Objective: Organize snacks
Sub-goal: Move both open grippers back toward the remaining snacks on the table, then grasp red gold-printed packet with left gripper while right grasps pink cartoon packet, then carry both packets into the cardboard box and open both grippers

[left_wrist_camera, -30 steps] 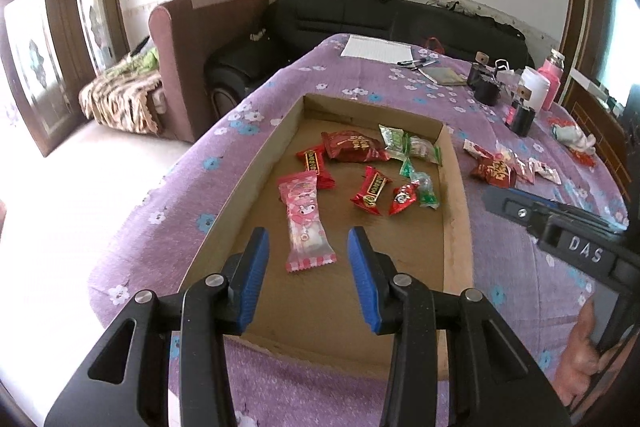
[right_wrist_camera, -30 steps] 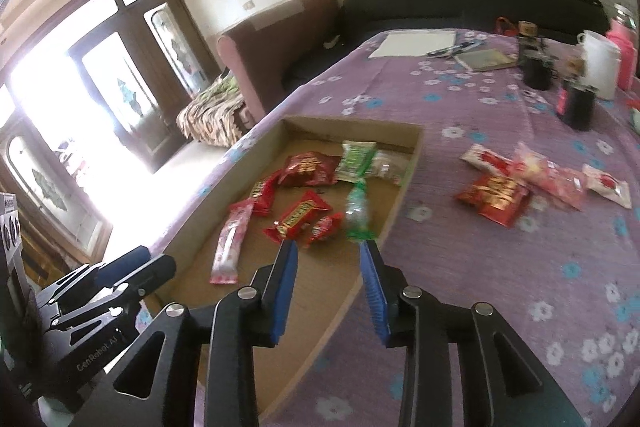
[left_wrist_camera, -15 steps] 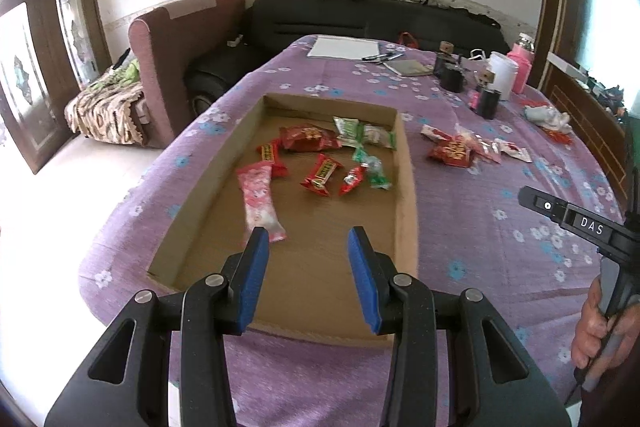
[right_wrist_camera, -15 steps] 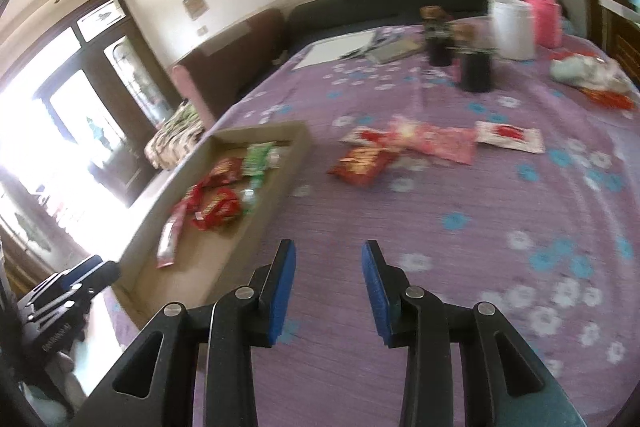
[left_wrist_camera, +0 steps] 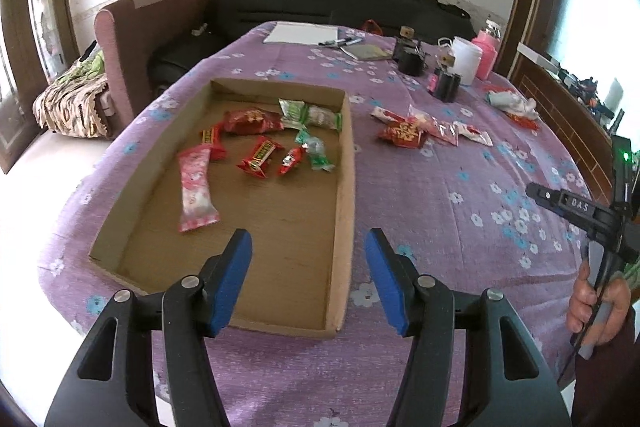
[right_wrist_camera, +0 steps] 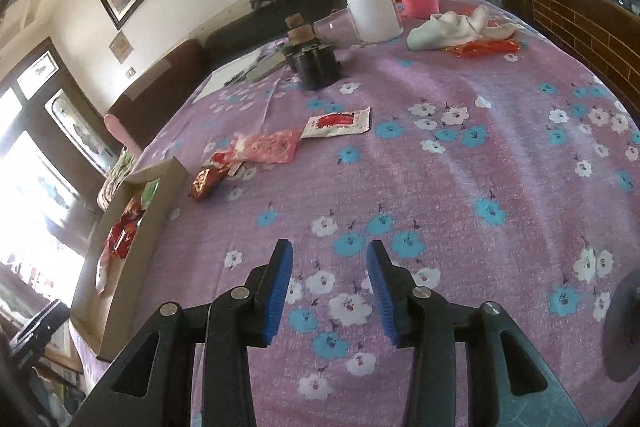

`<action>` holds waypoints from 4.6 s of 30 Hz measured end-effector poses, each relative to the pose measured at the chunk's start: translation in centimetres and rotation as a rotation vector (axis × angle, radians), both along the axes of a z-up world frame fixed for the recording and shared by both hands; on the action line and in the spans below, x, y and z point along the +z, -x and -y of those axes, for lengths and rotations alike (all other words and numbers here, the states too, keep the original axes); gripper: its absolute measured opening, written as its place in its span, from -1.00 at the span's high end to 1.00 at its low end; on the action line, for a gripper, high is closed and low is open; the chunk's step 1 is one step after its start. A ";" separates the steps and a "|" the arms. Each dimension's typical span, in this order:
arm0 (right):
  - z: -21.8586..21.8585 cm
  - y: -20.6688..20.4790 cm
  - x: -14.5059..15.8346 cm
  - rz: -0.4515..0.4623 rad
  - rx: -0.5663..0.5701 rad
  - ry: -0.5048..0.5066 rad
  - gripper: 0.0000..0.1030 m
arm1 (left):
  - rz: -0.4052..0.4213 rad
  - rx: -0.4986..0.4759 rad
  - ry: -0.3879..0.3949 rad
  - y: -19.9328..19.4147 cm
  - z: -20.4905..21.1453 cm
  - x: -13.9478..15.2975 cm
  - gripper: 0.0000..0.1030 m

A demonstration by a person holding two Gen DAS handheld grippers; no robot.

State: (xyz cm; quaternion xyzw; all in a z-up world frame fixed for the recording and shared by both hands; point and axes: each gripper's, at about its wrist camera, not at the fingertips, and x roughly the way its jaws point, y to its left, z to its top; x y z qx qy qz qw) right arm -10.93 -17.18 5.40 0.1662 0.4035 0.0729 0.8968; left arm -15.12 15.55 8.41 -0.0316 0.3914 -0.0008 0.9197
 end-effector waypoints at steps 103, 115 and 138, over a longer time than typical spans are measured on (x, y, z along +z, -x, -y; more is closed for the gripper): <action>-10.2 -13.0 -2.8 -0.049 0.207 0.402 0.26 | -0.162 -0.186 0.002 -21.7 12.5 -6.9 -0.58; -9.1 -13.0 -2.3 -0.063 0.162 0.365 0.34 | -0.166 -0.191 0.063 -21.0 12.0 -5.6 0.00; -8.6 -12.3 -1.2 -0.028 0.116 0.337 0.34 | -0.115 -0.167 0.250 -14.4 8.6 -1.8 0.00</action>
